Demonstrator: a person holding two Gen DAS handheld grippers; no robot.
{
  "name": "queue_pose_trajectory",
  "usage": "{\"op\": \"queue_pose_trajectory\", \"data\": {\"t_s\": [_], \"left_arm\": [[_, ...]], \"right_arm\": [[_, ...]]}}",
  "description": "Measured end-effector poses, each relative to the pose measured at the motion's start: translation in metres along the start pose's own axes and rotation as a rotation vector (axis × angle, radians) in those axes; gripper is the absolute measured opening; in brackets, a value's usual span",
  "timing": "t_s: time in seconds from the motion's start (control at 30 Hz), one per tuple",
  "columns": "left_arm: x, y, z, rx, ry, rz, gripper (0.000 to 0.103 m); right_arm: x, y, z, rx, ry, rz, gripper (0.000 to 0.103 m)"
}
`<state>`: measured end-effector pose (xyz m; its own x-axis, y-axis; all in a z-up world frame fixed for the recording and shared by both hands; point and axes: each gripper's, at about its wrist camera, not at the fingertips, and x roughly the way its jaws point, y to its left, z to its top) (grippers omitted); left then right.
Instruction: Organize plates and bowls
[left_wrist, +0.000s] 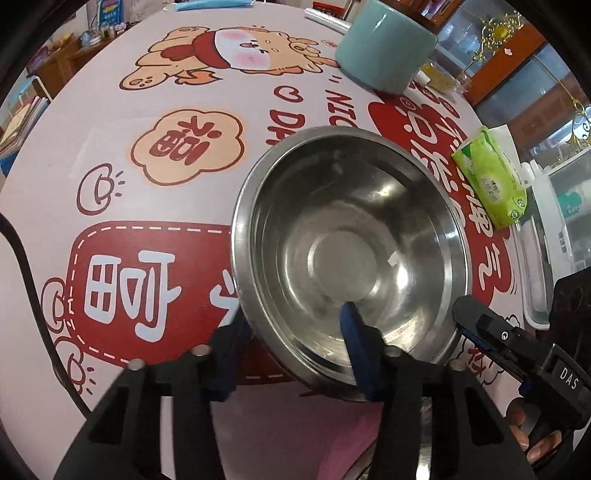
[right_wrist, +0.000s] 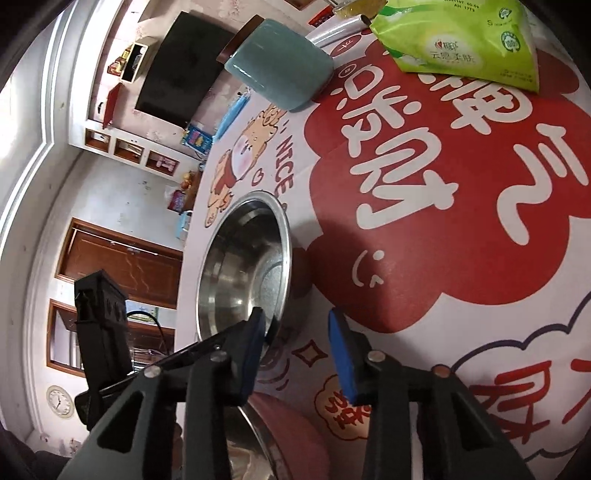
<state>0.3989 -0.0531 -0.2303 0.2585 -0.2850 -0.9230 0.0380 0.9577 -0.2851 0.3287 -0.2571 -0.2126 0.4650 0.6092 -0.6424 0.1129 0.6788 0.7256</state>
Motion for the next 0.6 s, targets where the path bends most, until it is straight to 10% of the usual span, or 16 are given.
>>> {"op": "queue_pose_trajectory", "data": {"t_s": [0.6], "left_arm": [[-0.004,-0.002,-0.008,0.009,-0.013,-0.008,0.023]], "right_arm": [[0.006,0.015,-0.003,-0.073,0.015,-0.009,0.012]]}}
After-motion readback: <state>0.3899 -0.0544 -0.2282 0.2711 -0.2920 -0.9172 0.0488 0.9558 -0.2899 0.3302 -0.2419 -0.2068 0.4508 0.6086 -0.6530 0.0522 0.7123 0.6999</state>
